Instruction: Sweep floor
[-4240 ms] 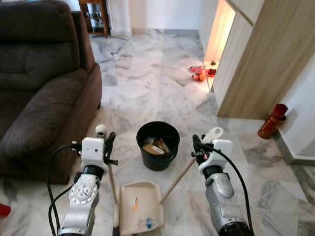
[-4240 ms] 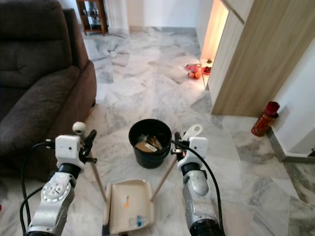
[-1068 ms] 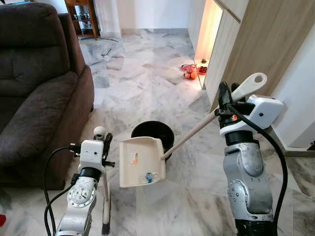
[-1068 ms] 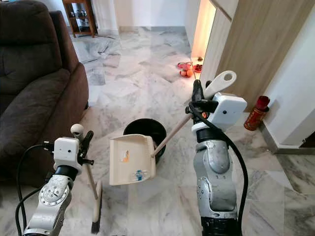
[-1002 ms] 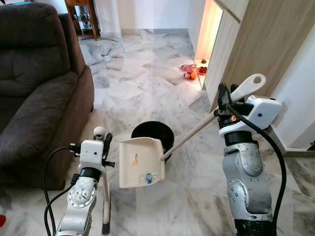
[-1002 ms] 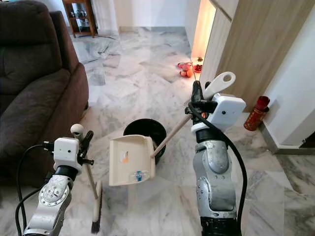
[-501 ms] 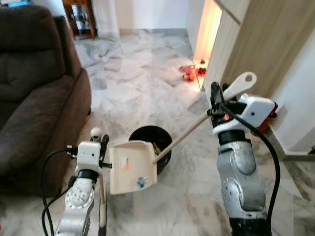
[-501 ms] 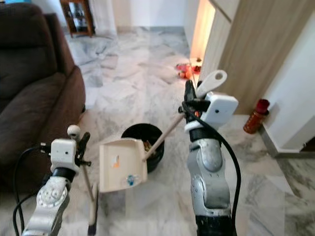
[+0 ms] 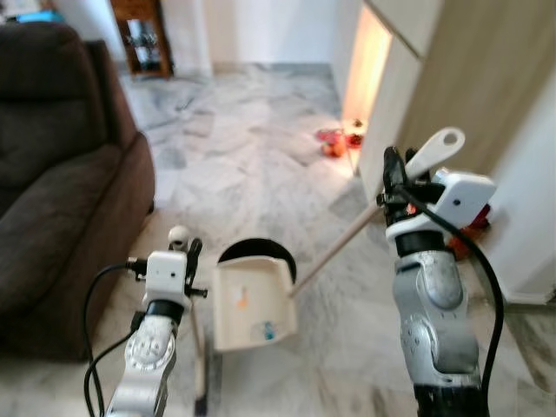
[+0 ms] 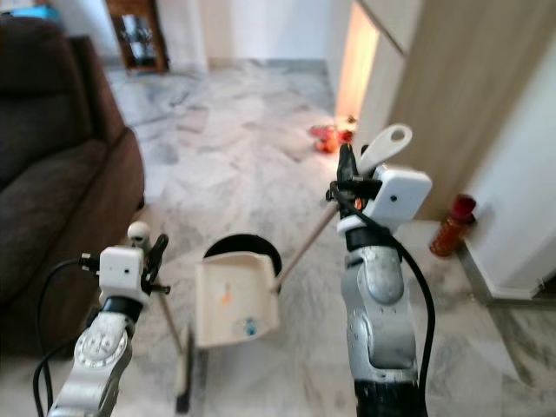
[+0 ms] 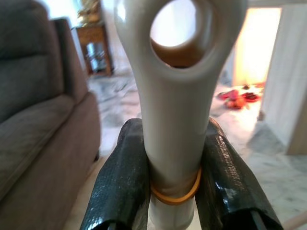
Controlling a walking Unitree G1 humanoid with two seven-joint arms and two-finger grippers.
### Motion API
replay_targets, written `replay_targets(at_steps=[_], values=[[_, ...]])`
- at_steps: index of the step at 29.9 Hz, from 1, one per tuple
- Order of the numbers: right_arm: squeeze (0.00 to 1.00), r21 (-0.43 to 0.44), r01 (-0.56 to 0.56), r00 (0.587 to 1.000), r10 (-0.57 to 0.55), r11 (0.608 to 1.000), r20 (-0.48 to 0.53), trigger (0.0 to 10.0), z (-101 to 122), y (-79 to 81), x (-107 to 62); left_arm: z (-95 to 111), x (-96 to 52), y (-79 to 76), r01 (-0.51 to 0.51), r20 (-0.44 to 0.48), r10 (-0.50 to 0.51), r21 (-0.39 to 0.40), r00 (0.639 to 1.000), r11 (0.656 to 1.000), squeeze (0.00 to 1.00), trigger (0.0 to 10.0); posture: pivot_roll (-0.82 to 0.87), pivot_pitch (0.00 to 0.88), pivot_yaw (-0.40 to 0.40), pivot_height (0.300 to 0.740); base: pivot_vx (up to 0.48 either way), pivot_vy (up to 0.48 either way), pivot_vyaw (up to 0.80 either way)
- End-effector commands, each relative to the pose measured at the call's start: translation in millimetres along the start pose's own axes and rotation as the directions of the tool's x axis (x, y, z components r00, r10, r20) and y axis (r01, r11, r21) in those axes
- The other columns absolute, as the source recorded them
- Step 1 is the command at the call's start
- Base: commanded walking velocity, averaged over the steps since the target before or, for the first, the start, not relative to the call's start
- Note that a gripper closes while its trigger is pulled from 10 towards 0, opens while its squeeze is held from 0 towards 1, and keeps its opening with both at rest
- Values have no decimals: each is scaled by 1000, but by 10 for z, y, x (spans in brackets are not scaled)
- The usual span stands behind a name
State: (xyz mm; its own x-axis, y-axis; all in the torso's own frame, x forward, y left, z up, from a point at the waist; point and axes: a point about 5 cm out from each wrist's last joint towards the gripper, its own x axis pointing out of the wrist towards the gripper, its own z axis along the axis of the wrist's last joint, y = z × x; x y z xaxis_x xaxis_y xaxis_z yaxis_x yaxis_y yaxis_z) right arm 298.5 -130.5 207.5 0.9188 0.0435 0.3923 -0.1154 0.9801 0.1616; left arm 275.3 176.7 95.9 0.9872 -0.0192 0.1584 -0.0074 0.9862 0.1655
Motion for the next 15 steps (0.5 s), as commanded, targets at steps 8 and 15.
replay_targets(at_steps=[8,15], values=[[0,66,-32,994,25,997,109,10000,206,93,64,80,37,67,-17,44,15,35,999,999,0,10000,148,30,-18,740,342,0,0],[0,74,-47,992,38,996,117,10000,215,122,77,84,44,71,-18,46,16,36,999,999,0,10000,152,25,-17,740,339,0,274]])
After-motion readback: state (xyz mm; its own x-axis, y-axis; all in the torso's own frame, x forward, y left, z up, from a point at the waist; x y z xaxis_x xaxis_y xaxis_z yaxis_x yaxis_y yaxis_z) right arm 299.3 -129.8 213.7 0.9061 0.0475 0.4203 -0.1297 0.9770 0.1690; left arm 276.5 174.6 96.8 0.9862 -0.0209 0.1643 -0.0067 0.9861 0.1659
